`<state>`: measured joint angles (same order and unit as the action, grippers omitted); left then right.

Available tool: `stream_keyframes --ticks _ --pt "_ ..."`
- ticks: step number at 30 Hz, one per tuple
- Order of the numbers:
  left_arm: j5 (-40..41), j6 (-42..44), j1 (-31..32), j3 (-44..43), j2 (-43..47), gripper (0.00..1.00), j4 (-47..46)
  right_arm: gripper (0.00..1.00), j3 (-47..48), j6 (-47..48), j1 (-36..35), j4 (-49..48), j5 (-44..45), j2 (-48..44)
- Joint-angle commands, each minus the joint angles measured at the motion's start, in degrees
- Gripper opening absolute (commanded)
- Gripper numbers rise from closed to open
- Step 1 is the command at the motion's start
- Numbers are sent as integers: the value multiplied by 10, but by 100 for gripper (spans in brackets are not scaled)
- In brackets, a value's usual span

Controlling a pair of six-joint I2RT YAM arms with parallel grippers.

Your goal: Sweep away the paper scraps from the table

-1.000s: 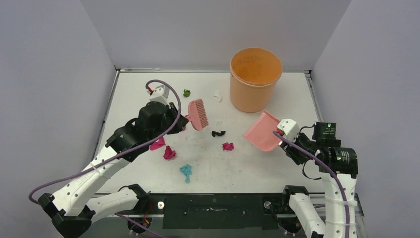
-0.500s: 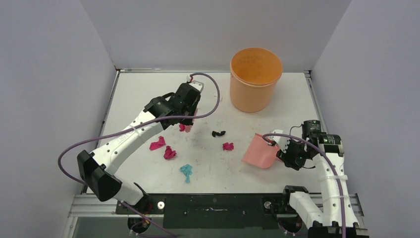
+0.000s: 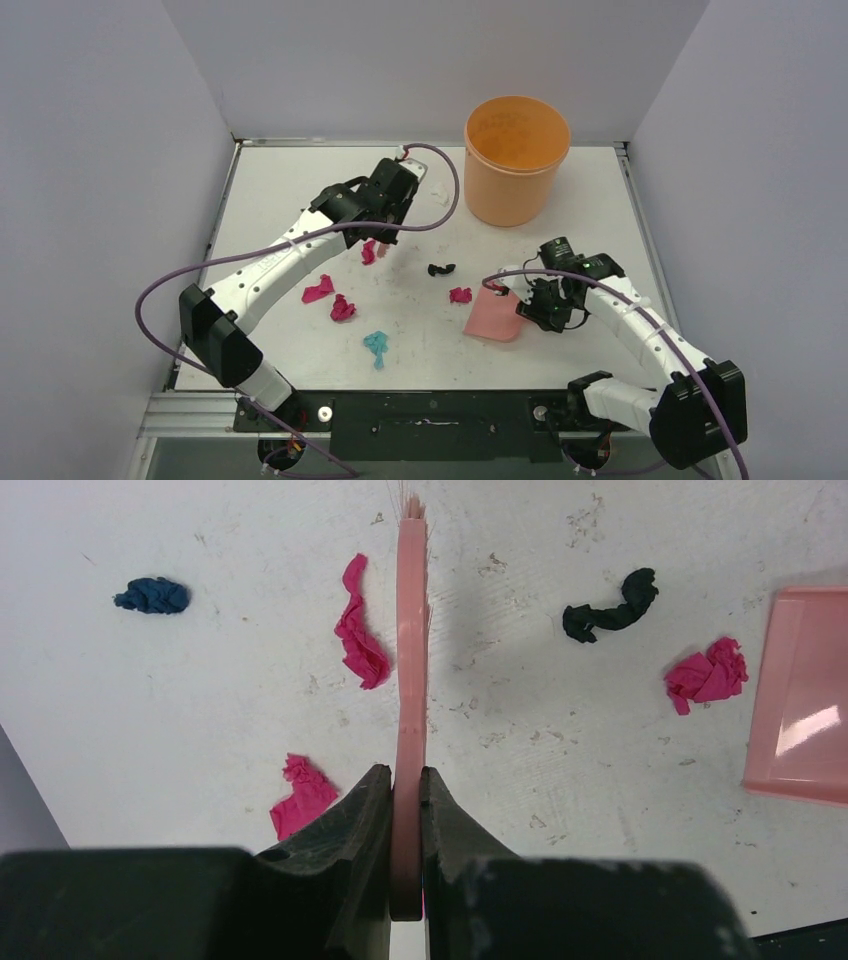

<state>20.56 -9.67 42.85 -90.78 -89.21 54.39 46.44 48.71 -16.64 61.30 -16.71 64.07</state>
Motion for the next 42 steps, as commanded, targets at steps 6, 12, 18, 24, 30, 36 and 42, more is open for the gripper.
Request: stream_keyframes --ticks 6,12,18,24,30,36,42 --pt "-28 33 -12 -90 -98 0 14 5 -23 -99 -72 -104 89 70" --pt "-79 25 -15 -151 -191 0 31 5 -24 -99 -73 -112 87 82" --pt "-217 -17 -15 -182 -254 0 30 5 24 -90 -73 -73 53 116" --pt "-333 -73 -5 -122 -226 0 -33 5 72 -104 -76 -49 30 164" --pt "-353 -110 16 -87 -180 0 -56 5 71 -120 -80 -68 30 190" --pt "-348 -136 20 -69 -119 0 -56 5 65 -133 -80 -91 11 179" --pt "-207 -122 19 -71 -44 0 4 5 44 -142 -94 -117 23 159"
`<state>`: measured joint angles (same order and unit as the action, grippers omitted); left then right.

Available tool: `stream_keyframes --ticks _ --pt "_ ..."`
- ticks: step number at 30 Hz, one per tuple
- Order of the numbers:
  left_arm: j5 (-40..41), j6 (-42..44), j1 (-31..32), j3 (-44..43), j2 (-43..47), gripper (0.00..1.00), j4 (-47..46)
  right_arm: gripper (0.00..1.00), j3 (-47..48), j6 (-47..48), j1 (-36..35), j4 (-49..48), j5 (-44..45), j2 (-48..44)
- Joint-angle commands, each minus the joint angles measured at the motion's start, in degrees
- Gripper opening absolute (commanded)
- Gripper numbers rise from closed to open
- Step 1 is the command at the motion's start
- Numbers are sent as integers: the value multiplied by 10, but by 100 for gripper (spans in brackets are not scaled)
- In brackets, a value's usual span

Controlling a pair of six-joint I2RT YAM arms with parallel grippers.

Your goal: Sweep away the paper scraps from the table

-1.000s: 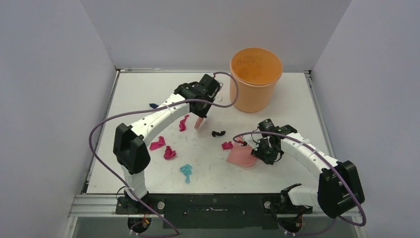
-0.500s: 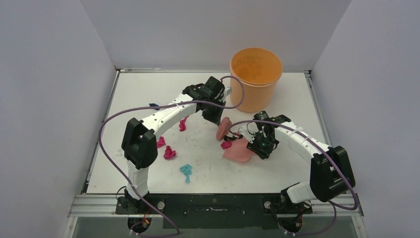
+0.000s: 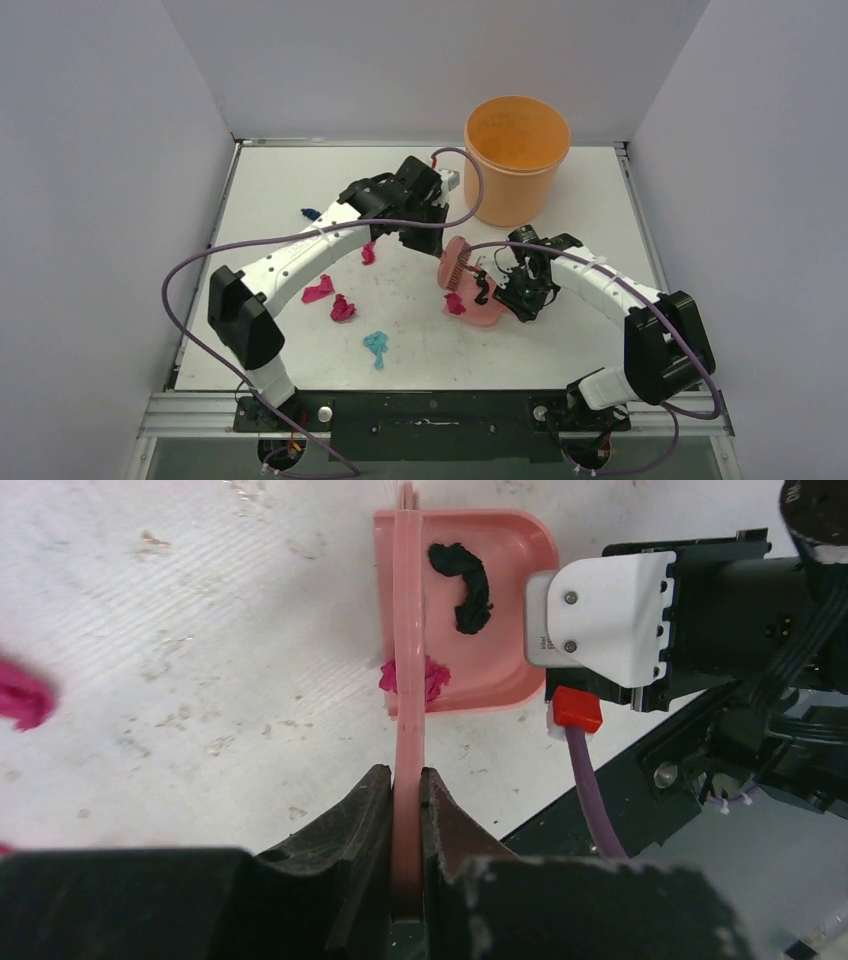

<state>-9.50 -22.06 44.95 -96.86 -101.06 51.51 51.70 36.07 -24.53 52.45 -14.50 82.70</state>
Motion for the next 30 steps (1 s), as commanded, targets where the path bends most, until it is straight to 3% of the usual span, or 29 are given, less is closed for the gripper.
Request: stream_keyframes --ticks 1,8,13,20,30 --pt "122 4 -1 -13 85 0 59 5 -11 -18 -21 -29 7 -27" --pt "277 7 1 20 167 0 172 5 -15 -24 -92 -22 23 -40" --pt "309 -30 2 89 221 0 228 5 -12 -6 -144 2 5 -41" --pt "330 -76 26 163 231 0 281 5 3 7 -195 22 -11 -23" --pt "175 -97 70 253 220 0 165 6 27 3 -228 38 -27 15"
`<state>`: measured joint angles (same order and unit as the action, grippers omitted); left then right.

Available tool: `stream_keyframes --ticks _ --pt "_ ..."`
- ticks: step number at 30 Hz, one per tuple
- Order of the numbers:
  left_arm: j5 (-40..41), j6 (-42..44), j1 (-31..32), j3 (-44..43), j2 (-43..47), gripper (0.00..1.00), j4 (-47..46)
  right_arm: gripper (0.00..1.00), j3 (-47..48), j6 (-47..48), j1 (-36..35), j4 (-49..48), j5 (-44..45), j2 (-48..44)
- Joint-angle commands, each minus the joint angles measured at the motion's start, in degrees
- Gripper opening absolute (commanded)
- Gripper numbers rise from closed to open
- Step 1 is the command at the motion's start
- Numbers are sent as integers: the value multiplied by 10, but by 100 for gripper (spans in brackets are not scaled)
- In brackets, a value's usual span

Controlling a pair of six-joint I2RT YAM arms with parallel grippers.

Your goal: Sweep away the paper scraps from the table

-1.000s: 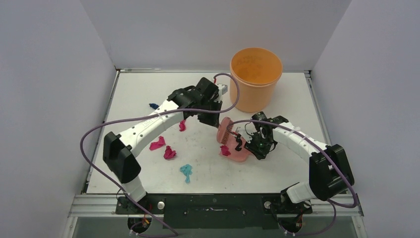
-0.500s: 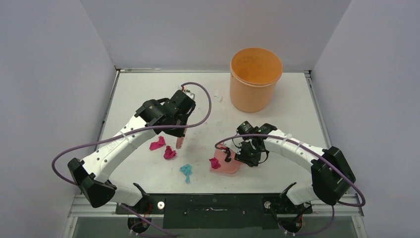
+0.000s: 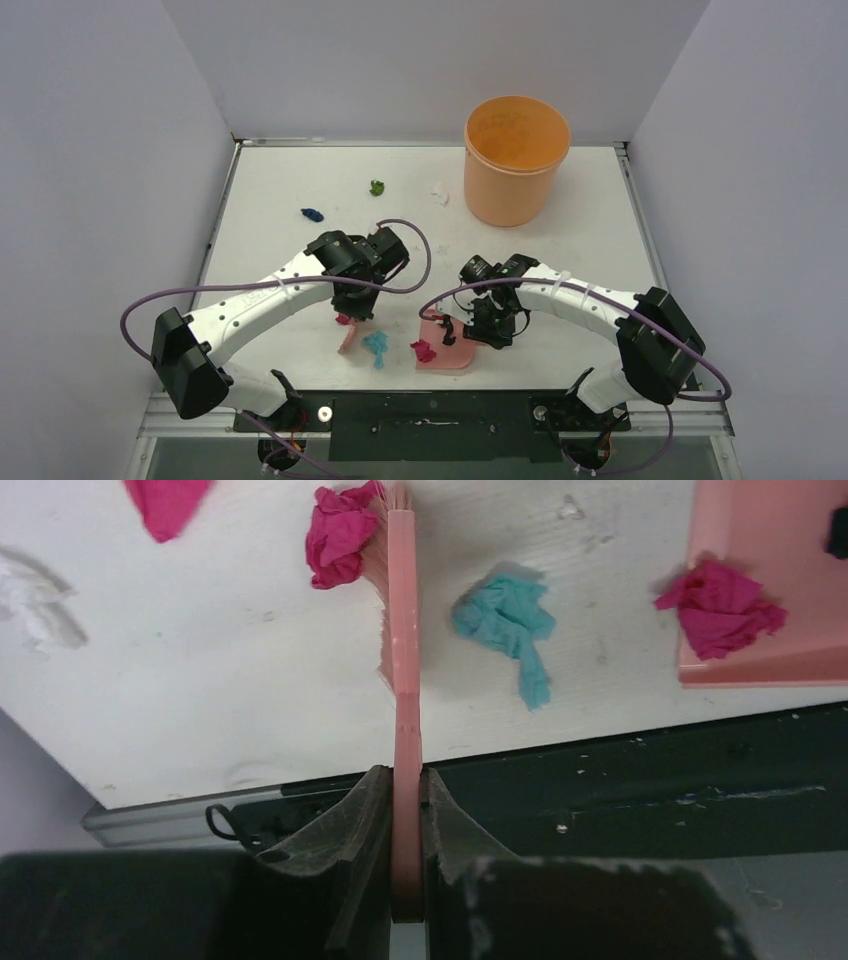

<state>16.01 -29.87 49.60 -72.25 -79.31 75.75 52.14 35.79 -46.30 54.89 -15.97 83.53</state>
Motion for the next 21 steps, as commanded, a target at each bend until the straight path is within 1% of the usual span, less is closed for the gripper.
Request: stream_keyframes --ticks 1,6,10,15,18,21 --pt "-99 -21 30 7 0 0 -92 6 23 6 -11 14 -13 7" --pt "-154 -42 51 7 -14 0 -170 6 16 8 -18 19 -17 -2" --pt "-168 -61 59 -12 -23 0 -210 5 11 11 -18 26 -16 -15" --pt "-209 -89 60 -21 -2 0 -283 5 2 9 -18 21 -9 -29" --pt "-222 -101 59 -27 22 0 -300 5 -7 4 -18 12 4 -32" --pt "-209 -106 58 -33 44 0 -287 5 -9 0 -18 8 8 -37"
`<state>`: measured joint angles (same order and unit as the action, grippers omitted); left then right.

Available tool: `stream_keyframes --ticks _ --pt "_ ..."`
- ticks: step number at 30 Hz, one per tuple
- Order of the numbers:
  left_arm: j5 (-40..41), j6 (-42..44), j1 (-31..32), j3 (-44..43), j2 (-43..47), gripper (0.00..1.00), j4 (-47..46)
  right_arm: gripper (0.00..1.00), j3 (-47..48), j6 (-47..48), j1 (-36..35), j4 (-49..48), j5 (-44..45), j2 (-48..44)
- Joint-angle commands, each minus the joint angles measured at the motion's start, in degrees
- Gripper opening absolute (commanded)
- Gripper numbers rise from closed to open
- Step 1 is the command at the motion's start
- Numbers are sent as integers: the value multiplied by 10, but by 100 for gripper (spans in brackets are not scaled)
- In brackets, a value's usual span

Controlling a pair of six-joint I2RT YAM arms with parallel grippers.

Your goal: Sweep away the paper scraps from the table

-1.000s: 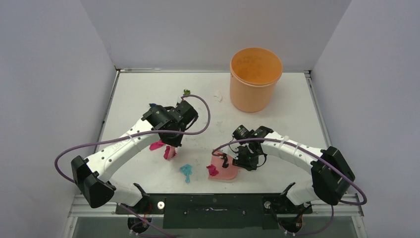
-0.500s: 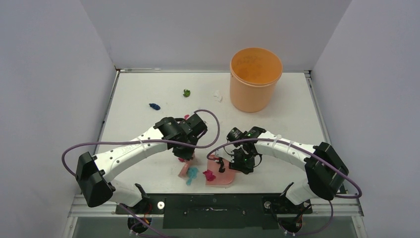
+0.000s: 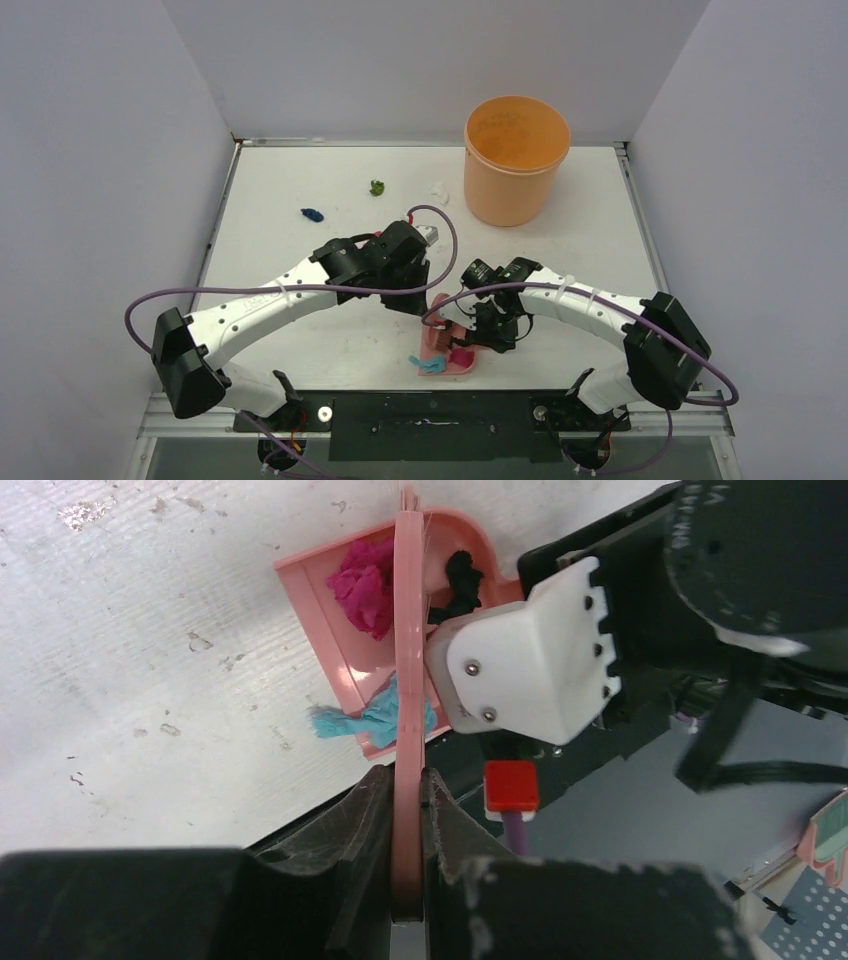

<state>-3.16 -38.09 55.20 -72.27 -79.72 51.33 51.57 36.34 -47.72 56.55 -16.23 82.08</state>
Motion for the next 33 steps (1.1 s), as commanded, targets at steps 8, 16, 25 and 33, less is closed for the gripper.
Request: stream_keyframes --ticks 8,16,25,33 --pt "72 -23 -2 -44 109 0 43 5 -6 -7 -3 -16 14 -44" --pt "155 -5 -15 -37 184 0 101 5 -12 -7 -1 -28 18 -53" --pt "214 42 -58 73 266 0 29 5 6 -13 8 -38 10 -74" --pt "238 78 -105 199 287 0 -64 5 64 11 24 -22 6 -89"
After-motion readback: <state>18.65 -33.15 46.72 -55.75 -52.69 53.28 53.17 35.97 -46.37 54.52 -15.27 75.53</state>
